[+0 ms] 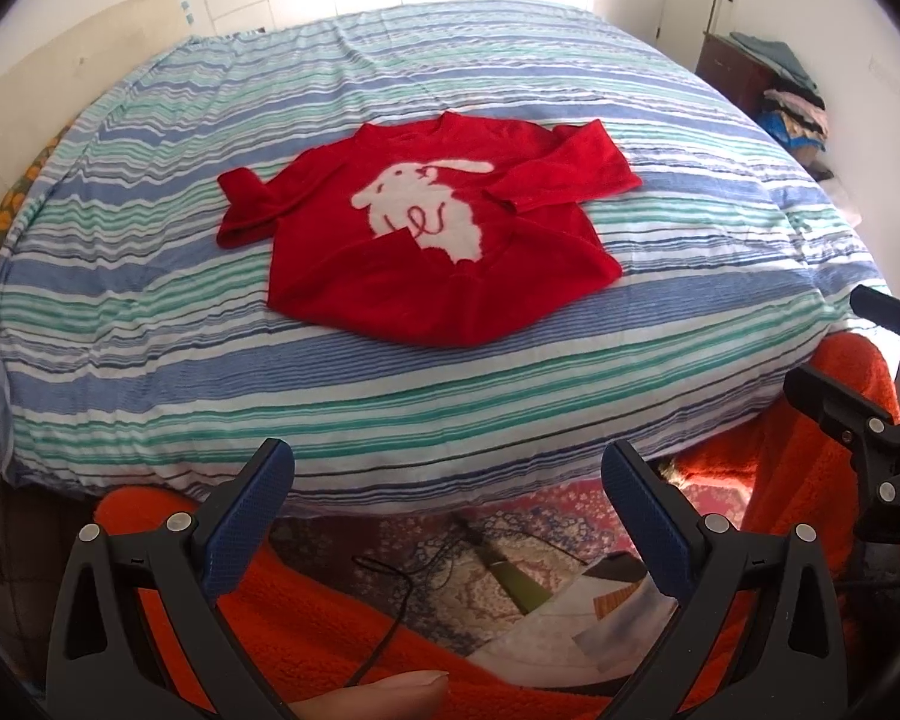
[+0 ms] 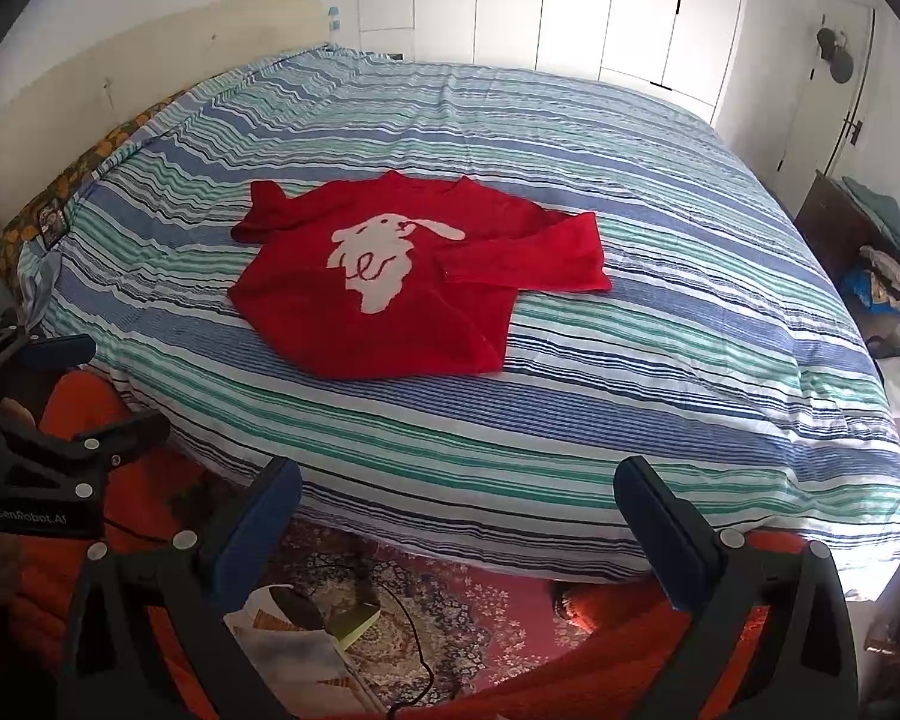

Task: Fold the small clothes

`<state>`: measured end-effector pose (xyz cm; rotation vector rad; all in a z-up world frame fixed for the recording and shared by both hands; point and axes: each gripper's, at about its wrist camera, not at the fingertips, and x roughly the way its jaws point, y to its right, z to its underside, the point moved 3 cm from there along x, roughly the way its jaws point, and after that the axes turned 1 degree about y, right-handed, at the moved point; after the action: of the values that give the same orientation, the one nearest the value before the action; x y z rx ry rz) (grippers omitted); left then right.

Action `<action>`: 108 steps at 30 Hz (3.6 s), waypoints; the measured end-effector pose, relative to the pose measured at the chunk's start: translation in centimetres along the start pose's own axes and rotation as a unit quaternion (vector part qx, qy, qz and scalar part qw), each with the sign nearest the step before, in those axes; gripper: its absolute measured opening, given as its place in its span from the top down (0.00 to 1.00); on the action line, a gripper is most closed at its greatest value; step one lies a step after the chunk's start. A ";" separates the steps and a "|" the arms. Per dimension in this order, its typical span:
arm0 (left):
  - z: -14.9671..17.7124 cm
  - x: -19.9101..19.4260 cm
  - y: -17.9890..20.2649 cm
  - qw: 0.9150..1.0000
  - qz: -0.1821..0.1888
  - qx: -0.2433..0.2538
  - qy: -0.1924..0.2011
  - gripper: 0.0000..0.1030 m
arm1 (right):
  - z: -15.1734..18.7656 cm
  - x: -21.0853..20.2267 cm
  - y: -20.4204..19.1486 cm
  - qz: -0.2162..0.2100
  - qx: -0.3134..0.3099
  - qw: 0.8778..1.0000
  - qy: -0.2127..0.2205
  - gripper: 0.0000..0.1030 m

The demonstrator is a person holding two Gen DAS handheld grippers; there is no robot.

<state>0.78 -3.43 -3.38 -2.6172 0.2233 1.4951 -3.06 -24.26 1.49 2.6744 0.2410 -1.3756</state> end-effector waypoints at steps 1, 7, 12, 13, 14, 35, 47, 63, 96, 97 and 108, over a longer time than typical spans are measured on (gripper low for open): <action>0.0 -0.1 0.0 1.000 0.001 0.000 0.002 0.01 | 0.0 0.1 0.0 0.000 -0.001 1.000 0.000 0.00; -0.4 -0.3 -0.5 1.000 0.015 -0.007 0.016 0.01 | -0.2 0.4 -0.6 0.007 -0.005 1.000 -0.008 0.00; -0.9 0.4 -0.4 1.000 0.018 -0.003 0.003 0.01 | -0.6 -0.3 -0.9 0.014 -0.013 1.000 0.004 0.00; -0.9 0.4 -0.3 1.000 0.019 -0.003 0.004 0.01 | -0.5 -0.3 -0.9 0.015 -0.013 1.000 0.004 0.00; -0.9 0.4 -0.2 1.000 0.020 -0.003 0.003 0.01 | -0.5 -0.2 -0.8 0.013 -0.010 1.000 0.001 0.00; -0.9 0.0 0.2 1.000 0.018 -0.002 0.004 0.01 | -0.4 -0.2 -0.4 0.012 -0.009 1.000 0.000 0.00; -0.5 -0.7 0.9 1.000 -0.011 0.009 0.005 0.01 | 0.2 1.7 -0.4 -0.012 -0.004 1.000 -0.019 0.00; -0.5 0.2 -2.2 0.999 0.001 -0.043 0.000 0.01 | 0.2 1.3 -2.3 -0.007 -0.036 0.999 -0.019 0.00; -3.0 -1.1 -1.2 0.999 -0.027 -0.025 0.010 0.01 | -2.3 0.8 -0.7 -0.061 -0.003 0.998 0.034 0.00; -2.9 -1.1 -1.4 0.999 -0.029 -0.028 0.009 0.01 | -2.3 0.7 -0.7 -0.063 -0.005 0.997 0.036 0.00; 0.9 1.5 -9.5 0.986 -0.088 -0.141 -0.026 0.01 | -3.9 7.0 5.8 -0.024 -0.033 0.998 0.048 0.00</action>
<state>2.57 5.91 -4.87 -2.7137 -0.2383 1.6360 5.21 -28.59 -1.76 2.7001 0.3575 -1.2295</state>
